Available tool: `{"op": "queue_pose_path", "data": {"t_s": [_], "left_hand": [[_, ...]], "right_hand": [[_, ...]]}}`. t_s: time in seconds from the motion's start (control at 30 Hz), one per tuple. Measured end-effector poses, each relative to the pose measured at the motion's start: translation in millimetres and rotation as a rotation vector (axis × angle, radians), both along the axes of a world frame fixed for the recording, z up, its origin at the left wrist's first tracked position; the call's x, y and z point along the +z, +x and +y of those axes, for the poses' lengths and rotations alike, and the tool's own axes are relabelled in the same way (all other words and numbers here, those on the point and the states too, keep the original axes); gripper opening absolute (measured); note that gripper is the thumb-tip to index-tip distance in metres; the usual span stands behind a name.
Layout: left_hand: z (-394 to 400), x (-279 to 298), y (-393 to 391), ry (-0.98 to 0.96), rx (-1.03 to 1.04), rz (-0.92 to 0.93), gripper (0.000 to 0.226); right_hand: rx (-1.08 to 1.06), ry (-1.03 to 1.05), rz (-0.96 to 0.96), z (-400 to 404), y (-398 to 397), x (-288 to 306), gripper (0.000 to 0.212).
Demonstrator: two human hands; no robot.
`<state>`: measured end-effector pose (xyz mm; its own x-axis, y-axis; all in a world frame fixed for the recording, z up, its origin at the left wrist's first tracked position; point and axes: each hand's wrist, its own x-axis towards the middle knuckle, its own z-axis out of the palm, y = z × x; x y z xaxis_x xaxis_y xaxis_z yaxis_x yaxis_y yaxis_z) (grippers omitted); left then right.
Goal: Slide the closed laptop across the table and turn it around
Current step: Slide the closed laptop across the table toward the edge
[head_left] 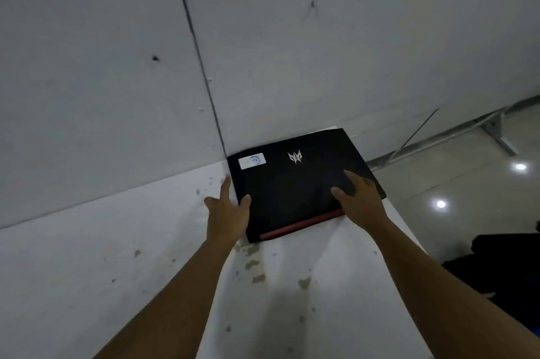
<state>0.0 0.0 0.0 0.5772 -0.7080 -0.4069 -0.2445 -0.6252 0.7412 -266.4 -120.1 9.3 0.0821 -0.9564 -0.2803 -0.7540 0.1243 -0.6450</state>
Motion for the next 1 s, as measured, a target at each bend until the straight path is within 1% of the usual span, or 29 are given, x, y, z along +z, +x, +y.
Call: {"op": "queue_pose_path", "data": {"t_s": [0.1, 0.17, 0.23, 0.3, 0.47, 0.57, 0.63, 0.73, 0.87, 0.93, 1.0], "left_hand": [[-17.8, -23.2, -12.0, 0.205, -0.012, -0.056, 0.079], [-23.6, -38.2, -17.5, 0.269, -0.016, -0.065, 0.08], [-31.5, -50.1, -24.1, 0.292, -0.008, -0.093, 0.081], [-38.1, -56.7, -29.8, 0.3, -0.009, -0.141, 0.085], [-45.3, -61.7, -43.4, 0.345, 0.027, -0.243, 0.093], [-44.2, -64.1, -41.8, 0.335, 0.034, -0.261, 0.095], [-44.8, -64.8, -39.5, 0.342, 0.029, -0.256, 0.095], [-48.1, -64.3, -35.9, 0.326, 0.032, -0.197, 0.094], [-45.9, -62.0, -30.1, 0.231, 0.008, -0.132, 0.095], [-44.3, -60.4, -27.4, 0.202, 0.03, -0.116, 0.098], [-45.1, -59.0, -24.5, 0.181, 0.045, -0.111, 0.099]], "right_hand": [[-0.034, 0.044, 0.163, -32.0, -17.6, -16.1, 0.07], [-0.043, 0.095, 0.251, -46.5, -26.1, -26.6, 0.071], [-0.015, 0.123, 0.309, -56.1, -31.2, -39.9, 0.069], [0.008, 0.11, 0.338, -60.1, -32.3, -49.5, 0.069], [0.023, 0.081, 0.431, -69.9, -30.3, -57.8, 0.069], [0.046, 0.054, 0.486, -75.7, -36.5, -65.1, 0.071], [0.053, 0.064, 0.492, -82.1, -39.6, -66.9, 0.076], [0.069, 0.121, 0.491, -98.5, -42.7, -66.0, 0.087], [0.143, 0.204, 0.344, -118.2, -50.1, -65.1, 0.096], [0.2, 0.165, 0.305, -122.7, -52.8, -65.8, 0.099], [0.218, 0.097, 0.305, -123.8, -52.7, -65.7, 0.101]]}}
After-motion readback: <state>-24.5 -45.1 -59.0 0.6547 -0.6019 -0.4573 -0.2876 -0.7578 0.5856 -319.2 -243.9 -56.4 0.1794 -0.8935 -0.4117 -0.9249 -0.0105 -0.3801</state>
